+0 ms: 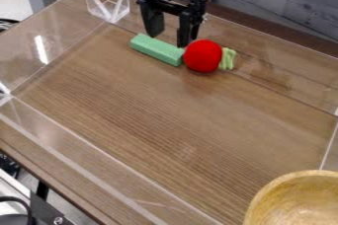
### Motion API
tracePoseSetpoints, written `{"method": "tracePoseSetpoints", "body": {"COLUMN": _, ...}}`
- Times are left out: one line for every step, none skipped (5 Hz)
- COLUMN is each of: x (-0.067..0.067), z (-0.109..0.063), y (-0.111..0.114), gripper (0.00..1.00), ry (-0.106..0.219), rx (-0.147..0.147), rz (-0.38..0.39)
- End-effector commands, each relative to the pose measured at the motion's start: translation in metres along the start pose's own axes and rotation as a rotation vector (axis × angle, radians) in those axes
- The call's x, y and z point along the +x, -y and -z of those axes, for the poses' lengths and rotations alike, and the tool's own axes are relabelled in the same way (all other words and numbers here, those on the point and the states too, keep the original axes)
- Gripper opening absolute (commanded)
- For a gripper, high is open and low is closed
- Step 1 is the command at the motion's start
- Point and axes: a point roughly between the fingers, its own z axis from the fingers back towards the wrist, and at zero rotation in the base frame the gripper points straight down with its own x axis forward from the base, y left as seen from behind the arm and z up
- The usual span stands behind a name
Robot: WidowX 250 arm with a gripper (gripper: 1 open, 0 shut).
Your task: Move the red fruit to the left
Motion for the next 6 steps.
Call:
{"method": "tracePoseSetpoints", "body": {"x": 0.016, "z": -0.014, "y": 0.004, "gripper": 1.0, "ry": 0.057, "rx": 0.002, "rz": 0.003}}
{"method": "tracePoseSetpoints", "body": {"x": 0.018, "z": 0.004, "y": 0.011, "gripper": 1.0, "ry": 0.05, "rx": -0.006, "rz": 0.014}}
{"method": "tracePoseSetpoints", "body": {"x": 0.02, "z": 0.023, "y": 0.018, "gripper": 1.0, "ry": 0.041, "rx": -0.008, "rz": 0.022}}
{"method": "tracePoseSetpoints", "body": {"x": 0.02, "z": 0.036, "y": 0.021, "gripper": 0.0, "ry": 0.038, "rx": -0.007, "rz": 0.021}}
{"method": "tracePoseSetpoints", "body": {"x": 0.019, "z": 0.031, "y": 0.019, "gripper": 0.0, "ry": 0.061, "rx": -0.01, "rz": 0.054}}
{"method": "tracePoseSetpoints", "body": {"x": 0.015, "z": 0.016, "y": 0.017, "gripper": 0.0, "ry": 0.103, "rx": -0.014, "rz": 0.082}}
